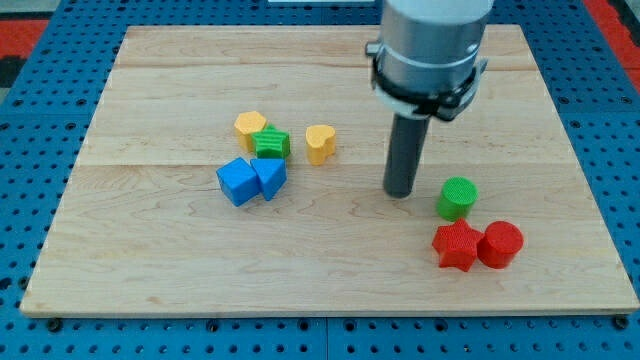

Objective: Point at the green star

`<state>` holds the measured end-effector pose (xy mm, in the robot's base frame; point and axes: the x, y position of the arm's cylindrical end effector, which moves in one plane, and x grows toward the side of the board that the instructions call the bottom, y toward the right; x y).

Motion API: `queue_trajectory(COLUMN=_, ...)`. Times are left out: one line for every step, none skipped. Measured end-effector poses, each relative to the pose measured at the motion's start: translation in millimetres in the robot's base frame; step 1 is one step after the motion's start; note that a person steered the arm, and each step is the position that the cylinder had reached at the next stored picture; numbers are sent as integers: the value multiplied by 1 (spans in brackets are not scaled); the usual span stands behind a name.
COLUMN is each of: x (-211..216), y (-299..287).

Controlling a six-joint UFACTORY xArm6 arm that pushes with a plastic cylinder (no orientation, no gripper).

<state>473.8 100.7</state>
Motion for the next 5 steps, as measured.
queue_trajectory(x=4, y=36)
queue_trajectory(x=3, y=16)
queue_trajectory(x=-50, y=-23)
queue_trajectory(x=-105, y=-69)
queue_trajectory(x=-112, y=-145)
